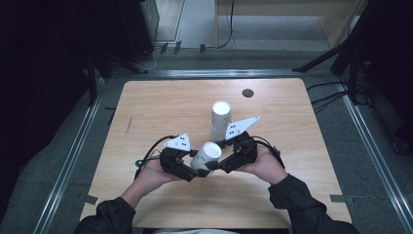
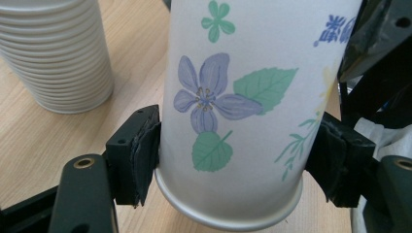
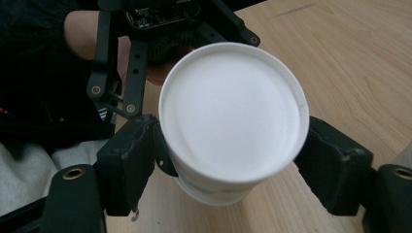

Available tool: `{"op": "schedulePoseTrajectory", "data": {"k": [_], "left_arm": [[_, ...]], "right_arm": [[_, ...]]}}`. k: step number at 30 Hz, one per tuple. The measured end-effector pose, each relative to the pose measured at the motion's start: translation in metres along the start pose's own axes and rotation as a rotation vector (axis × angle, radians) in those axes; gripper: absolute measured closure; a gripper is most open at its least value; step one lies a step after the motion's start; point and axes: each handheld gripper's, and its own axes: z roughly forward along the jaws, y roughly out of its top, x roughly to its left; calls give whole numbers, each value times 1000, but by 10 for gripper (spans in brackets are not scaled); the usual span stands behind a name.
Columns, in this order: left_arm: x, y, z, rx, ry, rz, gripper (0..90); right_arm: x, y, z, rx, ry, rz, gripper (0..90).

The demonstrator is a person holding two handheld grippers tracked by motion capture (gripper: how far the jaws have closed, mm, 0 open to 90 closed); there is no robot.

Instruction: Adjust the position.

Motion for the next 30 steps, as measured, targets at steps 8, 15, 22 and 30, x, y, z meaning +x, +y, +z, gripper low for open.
{"op": "schedulePoseTrajectory", "data": {"k": [8,15,22,30], "left_arm": [[4,1,-9,-18,14,-4,278],[8,4,-14,6,28,20,279],[11,8,-15,82,38,80,279],[17,13,-8,180,17,135,280]], "right_arm": [[-2,-2,-5,-10,-11,4,243],[-1,-8,-12,4,-30,1,247],[3,-20,-20,28,-68,-18,265],[7,-32,-21,43,-97,-29,277]]}}
